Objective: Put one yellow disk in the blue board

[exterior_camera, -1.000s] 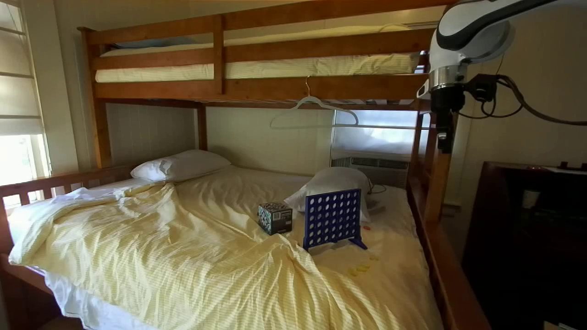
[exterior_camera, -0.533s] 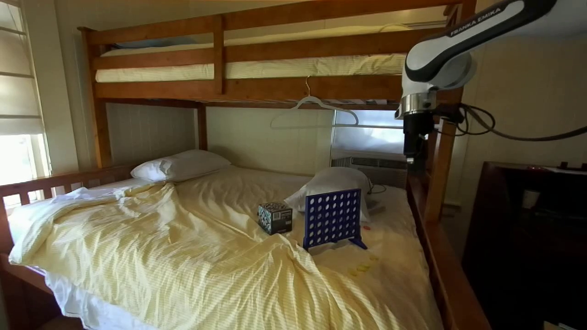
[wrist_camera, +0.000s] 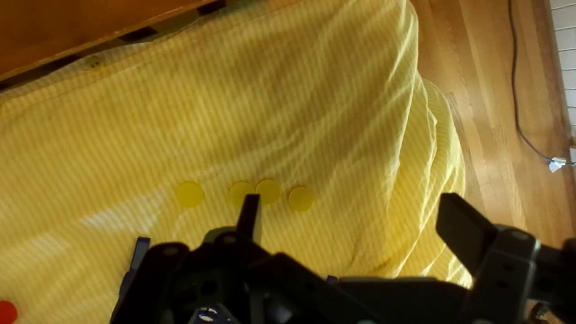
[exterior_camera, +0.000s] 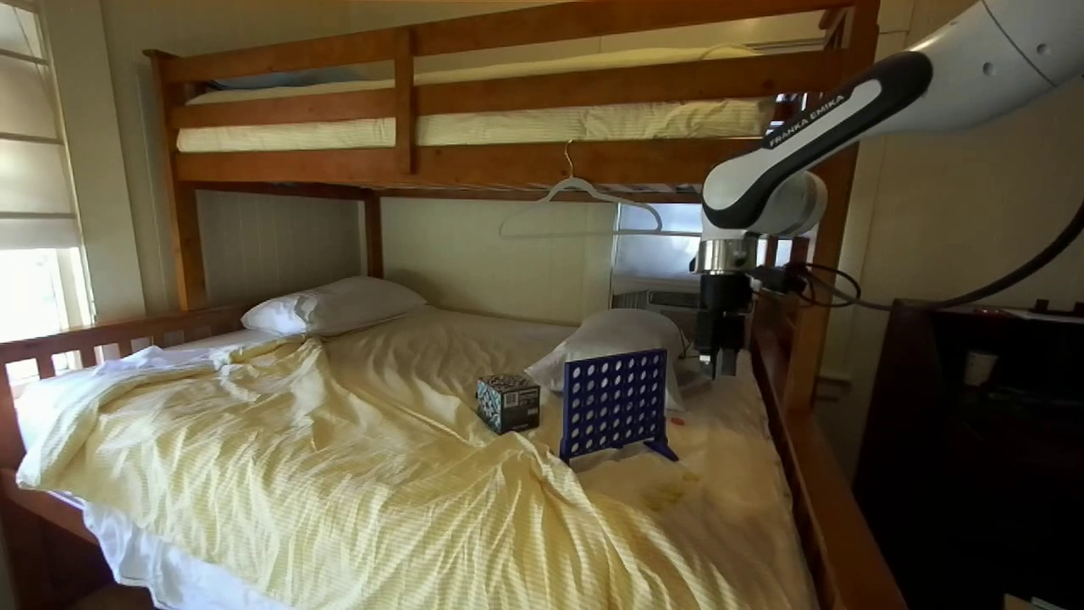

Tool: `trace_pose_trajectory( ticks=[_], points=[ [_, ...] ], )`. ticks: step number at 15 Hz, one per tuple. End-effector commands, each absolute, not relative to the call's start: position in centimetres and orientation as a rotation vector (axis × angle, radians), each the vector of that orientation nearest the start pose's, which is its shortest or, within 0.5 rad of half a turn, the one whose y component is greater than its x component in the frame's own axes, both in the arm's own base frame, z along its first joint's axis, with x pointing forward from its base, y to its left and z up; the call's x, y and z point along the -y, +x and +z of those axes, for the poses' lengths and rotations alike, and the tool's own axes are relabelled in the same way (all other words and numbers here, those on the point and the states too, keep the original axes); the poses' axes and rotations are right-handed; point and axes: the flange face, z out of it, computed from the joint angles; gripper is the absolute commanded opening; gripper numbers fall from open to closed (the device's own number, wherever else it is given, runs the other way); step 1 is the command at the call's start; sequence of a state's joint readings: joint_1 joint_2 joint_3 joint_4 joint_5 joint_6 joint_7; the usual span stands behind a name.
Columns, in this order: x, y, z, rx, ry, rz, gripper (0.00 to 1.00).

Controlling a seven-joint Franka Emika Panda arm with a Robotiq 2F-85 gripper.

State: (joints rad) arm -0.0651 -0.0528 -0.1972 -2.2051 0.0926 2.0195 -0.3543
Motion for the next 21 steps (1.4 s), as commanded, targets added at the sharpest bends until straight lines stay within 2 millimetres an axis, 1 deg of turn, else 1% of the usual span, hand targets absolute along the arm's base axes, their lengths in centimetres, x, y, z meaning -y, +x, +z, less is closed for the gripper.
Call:
trace_pose_trajectory(
  ticks=[1,2,3,4,6,9,10,11,14,15,18,21],
  points=[
    [12.7,49.0,36.2,-0.044,-3.010,0.023,1.00],
    [12.9,49.0,35.5,-0.079,-3.013,-0.020,1.00],
    [13.3,48.9,34.9,-0.090,-3.000,-0.018,1.00],
    [12.8,49.4,35.6,-0.028,-3.022,0.025,1.00],
    [13.3,49.1,34.8,-0.060,-3.016,0.016,1.00],
    [13.5,49.0,34.7,-0.068,-3.015,0.013,1.00],
    [12.7,50.0,33.9,-0.067,-3.033,0.021,1.00],
    [12.3,50.5,33.5,-0.050,-3.037,0.001,1.00],
    [10.7,52.4,31.3,-0.032,-3.072,-0.082,1.00],
    [10.4,52.9,30.6,-0.025,-3.083,-0.110,1.00],
    [9.7,54.2,27.7,0.092,-3.105,-0.168,1.00],
    [9.1,55.0,25.2,0.165,-3.100,-0.191,1.00]
  ],
)
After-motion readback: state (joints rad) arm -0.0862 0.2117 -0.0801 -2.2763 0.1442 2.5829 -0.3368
